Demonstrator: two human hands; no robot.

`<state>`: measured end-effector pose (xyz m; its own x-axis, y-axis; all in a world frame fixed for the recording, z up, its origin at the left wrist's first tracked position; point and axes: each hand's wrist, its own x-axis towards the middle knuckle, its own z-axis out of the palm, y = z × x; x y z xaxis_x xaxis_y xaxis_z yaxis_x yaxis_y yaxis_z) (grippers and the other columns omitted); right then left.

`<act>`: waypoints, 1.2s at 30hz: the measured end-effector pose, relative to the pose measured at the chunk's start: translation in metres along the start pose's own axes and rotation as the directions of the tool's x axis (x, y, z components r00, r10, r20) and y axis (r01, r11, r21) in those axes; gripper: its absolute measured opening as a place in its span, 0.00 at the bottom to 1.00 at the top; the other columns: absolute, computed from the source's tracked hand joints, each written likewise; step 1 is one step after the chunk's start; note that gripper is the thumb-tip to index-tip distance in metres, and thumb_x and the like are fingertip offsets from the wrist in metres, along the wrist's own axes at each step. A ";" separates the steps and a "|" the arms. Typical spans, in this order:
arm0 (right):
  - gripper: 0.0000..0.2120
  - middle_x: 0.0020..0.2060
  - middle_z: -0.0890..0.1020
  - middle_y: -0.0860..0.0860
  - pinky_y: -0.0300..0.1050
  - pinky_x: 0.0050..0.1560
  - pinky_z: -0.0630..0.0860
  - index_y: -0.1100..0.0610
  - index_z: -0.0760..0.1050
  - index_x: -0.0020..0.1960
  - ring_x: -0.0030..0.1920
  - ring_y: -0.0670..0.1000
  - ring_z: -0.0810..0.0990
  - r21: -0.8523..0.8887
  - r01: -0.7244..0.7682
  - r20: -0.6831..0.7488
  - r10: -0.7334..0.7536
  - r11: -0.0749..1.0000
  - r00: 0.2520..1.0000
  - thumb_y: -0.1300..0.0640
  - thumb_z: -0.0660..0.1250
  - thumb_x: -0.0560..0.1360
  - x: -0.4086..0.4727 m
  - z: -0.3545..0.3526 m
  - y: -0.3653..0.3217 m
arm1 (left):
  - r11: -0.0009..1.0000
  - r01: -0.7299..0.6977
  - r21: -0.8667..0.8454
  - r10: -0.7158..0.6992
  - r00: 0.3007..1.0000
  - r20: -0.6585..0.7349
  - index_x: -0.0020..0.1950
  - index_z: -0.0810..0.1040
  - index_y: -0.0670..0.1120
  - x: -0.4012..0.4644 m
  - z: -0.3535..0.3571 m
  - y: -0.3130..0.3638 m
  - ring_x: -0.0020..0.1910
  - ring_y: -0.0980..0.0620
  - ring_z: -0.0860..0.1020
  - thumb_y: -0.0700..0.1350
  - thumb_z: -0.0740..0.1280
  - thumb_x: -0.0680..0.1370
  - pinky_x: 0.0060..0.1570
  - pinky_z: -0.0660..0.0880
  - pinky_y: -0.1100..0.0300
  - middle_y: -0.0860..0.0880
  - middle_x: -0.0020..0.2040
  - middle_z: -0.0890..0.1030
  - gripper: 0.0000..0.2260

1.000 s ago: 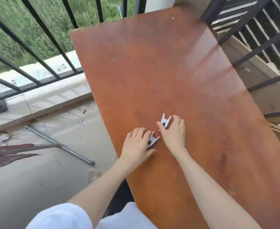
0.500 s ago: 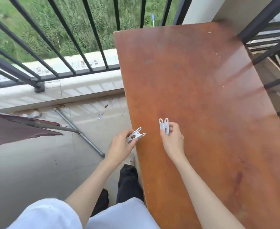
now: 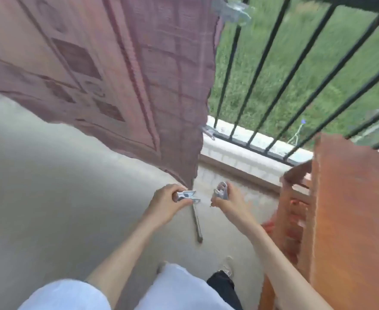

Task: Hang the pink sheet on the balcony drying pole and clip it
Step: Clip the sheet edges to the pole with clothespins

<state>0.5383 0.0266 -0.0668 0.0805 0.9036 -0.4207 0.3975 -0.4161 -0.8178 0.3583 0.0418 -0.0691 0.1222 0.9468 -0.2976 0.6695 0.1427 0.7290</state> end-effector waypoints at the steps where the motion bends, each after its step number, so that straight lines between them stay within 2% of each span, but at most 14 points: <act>1: 0.07 0.35 0.73 0.49 0.45 0.39 0.67 0.52 0.69 0.41 0.35 0.48 0.69 0.040 0.044 0.065 -0.047 0.998 0.997 0.59 0.63 0.64 0.007 0.025 -0.023 | 1.000 0.024 -0.017 -0.025 0.999 -0.035 0.44 0.78 0.47 -0.004 -0.029 -0.015 0.30 0.59 0.68 0.50 0.74 0.69 0.33 0.66 0.73 0.55 0.31 0.70 0.10; 4: 0.08 0.36 0.73 0.50 0.41 0.37 0.67 0.51 0.71 0.44 0.35 0.46 0.69 0.117 0.133 0.251 -0.159 0.984 0.955 0.53 0.63 0.64 0.021 0.099 -0.091 | 0.988 0.104 -0.114 -0.123 0.978 -0.169 0.44 0.78 0.51 -0.018 -0.112 -0.059 0.28 0.58 0.68 0.52 0.74 0.68 0.30 0.65 0.70 0.52 0.30 0.71 0.09; 8: 0.10 0.34 0.77 0.42 0.42 0.40 0.71 0.39 0.74 0.40 0.34 0.44 0.73 -0.088 0.351 0.473 -0.271 0.932 0.838 0.37 0.68 0.63 0.041 0.186 -0.160 | 0.967 0.154 -0.202 -0.212 0.926 -0.311 0.43 0.80 0.55 -0.035 -0.202 -0.118 0.26 0.60 0.68 0.50 0.74 0.68 0.30 0.64 0.68 0.51 0.29 0.73 0.06; 10: 0.10 0.31 0.74 0.44 0.40 0.36 0.68 0.46 0.77 0.45 0.33 0.47 0.71 -0.075 0.401 0.571 -0.291 0.913 0.768 0.43 0.70 0.67 0.051 0.226 -0.189 | 0.955 0.156 -0.253 -0.241 0.904 -0.354 0.38 0.77 0.60 -0.041 -0.237 -0.143 0.26 0.59 0.67 0.48 0.74 0.68 0.30 0.63 0.67 0.53 0.28 0.73 0.09; 12: 0.06 0.31 0.73 0.47 0.37 0.33 0.66 0.54 0.77 0.47 0.33 0.48 0.69 -0.057 0.414 0.648 -0.282 0.909 0.708 0.54 0.70 0.71 0.059 0.262 -0.214 | 0.936 0.174 -0.307 -0.295 0.862 -0.412 0.37 0.75 0.62 -0.043 -0.267 -0.168 0.30 0.55 0.69 0.49 0.74 0.68 0.33 0.65 0.65 0.48 0.31 0.76 0.10; 14: 0.07 0.31 0.73 0.46 0.35 0.34 0.69 0.58 0.77 0.50 0.32 0.46 0.71 -0.006 0.404 0.716 -0.279 0.915 0.641 0.59 0.69 0.72 0.068 0.295 -0.237 | 0.920 0.179 -0.349 -0.332 0.830 -0.448 0.39 0.77 0.62 -0.041 -0.294 -0.190 0.32 0.53 0.70 0.53 0.74 0.67 0.36 0.68 0.61 0.42 0.38 0.80 0.07; 16: 0.08 0.30 0.74 0.43 0.34 0.35 0.70 0.58 0.76 0.52 0.31 0.45 0.71 0.046 0.388 0.752 -0.287 0.921 0.593 0.60 0.68 0.73 0.083 0.328 -0.263 | 0.914 0.171 -0.369 -0.343 0.813 -0.471 0.40 0.78 0.62 -0.033 -0.322 -0.210 0.33 0.53 0.71 0.56 0.73 0.67 0.37 0.69 0.59 0.42 0.41 0.81 0.05; 19: 0.07 0.30 0.73 0.44 0.36 0.36 0.70 0.59 0.76 0.51 0.31 0.47 0.69 0.088 0.389 0.755 -0.316 0.917 0.574 0.59 0.68 0.73 0.115 0.379 -0.305 | 0.902 0.178 -0.393 -0.367 0.794 -0.484 0.43 0.80 0.62 -0.010 -0.368 -0.241 0.38 0.49 0.75 0.57 0.70 0.68 0.40 0.71 0.58 0.46 0.42 0.82 0.05; 22: 0.10 0.31 0.73 0.44 0.34 0.35 0.70 0.56 0.73 0.54 0.31 0.46 0.69 0.129 0.377 0.758 -0.336 0.917 0.559 0.60 0.68 0.74 0.151 0.430 -0.352 | 0.889 0.161 -0.428 -0.380 0.781 -0.495 0.40 0.80 0.60 0.020 -0.424 -0.268 0.39 0.52 0.76 0.54 0.72 0.69 0.42 0.70 0.59 0.49 0.41 0.82 0.02; 25: 0.07 0.30 0.72 0.45 0.34 0.36 0.70 0.54 0.78 0.52 0.32 0.47 0.68 0.120 0.417 0.827 -0.323 0.901 0.461 0.59 0.68 0.73 0.180 0.480 -0.403 | 0.876 0.145 -0.459 -0.398 0.755 -0.521 0.38 0.80 0.60 0.040 -0.481 -0.290 0.37 0.54 0.73 0.51 0.73 0.68 0.41 0.68 0.60 0.46 0.42 0.82 0.04; 28: 0.03 0.28 0.74 0.41 0.36 0.37 0.69 0.53 0.78 0.46 0.31 0.46 0.69 0.103 0.440 0.875 -0.292 0.892 0.385 0.59 0.69 0.72 0.200 0.536 -0.452 | 0.855 0.156 -0.495 -0.442 0.720 -0.536 0.42 0.81 0.60 0.047 -0.532 -0.322 0.41 0.48 0.75 0.53 0.72 0.69 0.42 0.69 0.59 0.44 0.44 0.82 0.04; 30: 0.03 0.27 0.74 0.40 0.34 0.37 0.69 0.56 0.77 0.47 0.31 0.45 0.69 0.105 0.452 0.889 -0.287 0.886 0.357 0.60 0.68 0.73 0.208 0.576 -0.480 | 0.834 0.131 -0.536 -0.472 0.673 -0.570 0.46 0.81 0.58 0.050 -0.564 -0.344 0.42 0.49 0.77 0.50 0.71 0.71 0.45 0.71 0.59 0.48 0.45 0.82 0.05; 33: 0.08 0.26 0.72 0.40 0.32 0.35 0.69 0.58 0.76 0.49 0.30 0.45 0.68 0.133 0.467 0.888 -0.314 0.874 0.335 0.57 0.69 0.72 0.220 0.640 -0.521 | 0.793 0.042 -0.608 -0.527 0.549 -0.649 0.44 0.79 0.52 0.058 -0.617 -0.382 0.43 0.53 0.78 0.42 0.70 0.73 0.49 0.72 0.59 0.51 0.44 0.83 0.05; 36: 0.06 0.24 0.71 0.41 0.28 0.33 0.67 0.59 0.77 0.49 0.29 0.44 0.68 0.119 0.482 0.897 -0.302 0.868 0.322 0.59 0.69 0.73 0.237 0.708 -0.555 | 0.746 -0.014 -0.666 -0.579 0.481 -0.658 0.43 0.79 0.51 0.065 -0.669 -0.429 0.42 0.57 0.78 0.39 0.69 0.74 0.48 0.72 0.66 0.53 0.42 0.82 0.06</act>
<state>-0.3105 0.3996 0.0089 -0.9143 0.3257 -0.2409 0.2751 0.0628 -0.9594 -0.4112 0.2346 0.0111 -0.8113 0.5624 -0.1594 0.0094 0.2853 0.9584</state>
